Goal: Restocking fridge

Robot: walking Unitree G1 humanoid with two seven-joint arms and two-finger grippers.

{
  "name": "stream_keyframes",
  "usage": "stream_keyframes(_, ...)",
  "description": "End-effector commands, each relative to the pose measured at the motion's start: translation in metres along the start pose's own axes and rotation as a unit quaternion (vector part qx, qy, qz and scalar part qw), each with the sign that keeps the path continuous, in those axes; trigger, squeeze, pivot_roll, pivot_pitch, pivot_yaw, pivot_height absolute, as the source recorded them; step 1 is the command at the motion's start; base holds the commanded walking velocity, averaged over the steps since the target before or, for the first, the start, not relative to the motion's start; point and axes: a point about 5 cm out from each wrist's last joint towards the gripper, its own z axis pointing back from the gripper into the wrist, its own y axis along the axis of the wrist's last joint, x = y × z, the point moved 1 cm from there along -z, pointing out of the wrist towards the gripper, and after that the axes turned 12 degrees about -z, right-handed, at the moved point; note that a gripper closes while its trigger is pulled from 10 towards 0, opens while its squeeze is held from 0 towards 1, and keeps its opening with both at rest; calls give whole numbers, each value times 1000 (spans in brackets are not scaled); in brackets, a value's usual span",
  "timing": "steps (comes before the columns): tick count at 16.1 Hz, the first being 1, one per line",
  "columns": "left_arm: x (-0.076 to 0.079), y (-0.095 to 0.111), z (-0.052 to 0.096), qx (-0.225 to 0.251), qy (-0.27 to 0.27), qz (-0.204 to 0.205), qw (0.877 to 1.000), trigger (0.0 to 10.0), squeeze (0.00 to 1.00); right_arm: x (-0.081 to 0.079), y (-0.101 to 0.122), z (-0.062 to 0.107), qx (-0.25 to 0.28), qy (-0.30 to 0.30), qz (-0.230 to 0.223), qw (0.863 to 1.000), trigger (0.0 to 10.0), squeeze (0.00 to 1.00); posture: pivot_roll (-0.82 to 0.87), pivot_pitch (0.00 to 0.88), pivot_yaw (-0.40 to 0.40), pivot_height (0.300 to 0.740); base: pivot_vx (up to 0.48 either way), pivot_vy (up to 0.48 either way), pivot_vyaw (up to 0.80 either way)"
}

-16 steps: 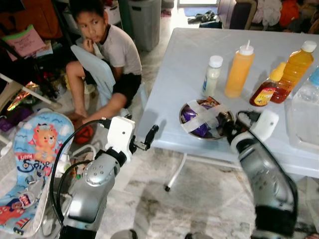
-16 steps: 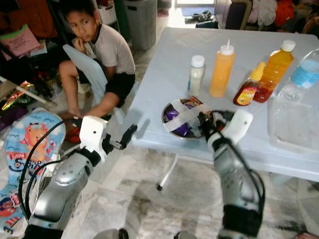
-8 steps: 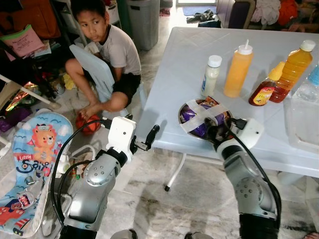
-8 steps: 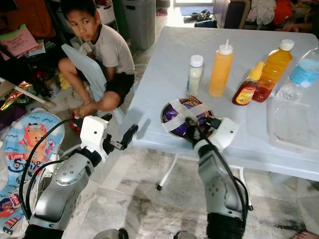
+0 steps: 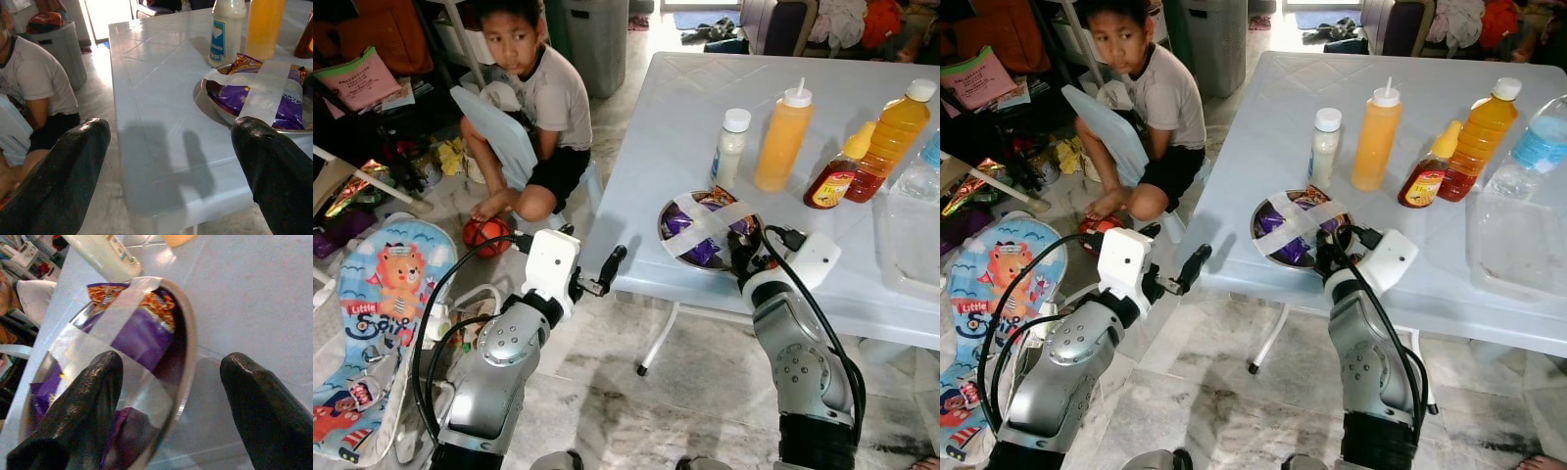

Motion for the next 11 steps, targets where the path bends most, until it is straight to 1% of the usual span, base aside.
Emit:
stream_keyframes(1, 1, -1, 1, -2, -4, -5, 1000, 10000, 0, 3, -13, 7, -13, -16, -19, 1000, 0, 0, -28, 95, 67, 740, 0, 0, 0)
stream_keyframes(4, 1, -2, 0, -2, -7, -7, 1000, 10000, 0, 7, -15, 4, -21, -32, -34, 999, 0, 0, -28, 94, 67, 740, 0, 0, 0)
stream_keyframes(6, 1, -2, 0, -1, -7, -8, 1000, 10000, 0, 4, -13, 0, -23, -27, -36, 999, 0, 0, -24, 91, 66, 740, 0, 0, 0)
stream_keyframes(8, 2, -2, 1, -2, -8, -9, 1000, 10000, 0, 1, -13, -4, -29, -22, -38, 999, 431, 0, -22, 91, 65, 740, 0, 0, 0)
stream_keyframes(9, 2, -2, 1, -2, -8, -10, 1000, 10000, 0, -2, -13, -6, -31, -16, -38, 999, 1216, 0, -21, 91, 65, 740, 0, 0, 0)
stream_keyframes(10, 2, -2, 1, -2, -9, -10, 1000, 10000, 0, -5, -13, -8, -34, -11, -39, 999, 3059, 0, -21, 91, 65, 740, 0, 0, 0)
stream_keyframes(11, 2, -2, 1, -2, -9, -11, 1000, 10000, 0, -7, -14, -9, -37, -6, -41, 998, 3804, 0, -20, 91, 64, 740, 0, 0, 0)
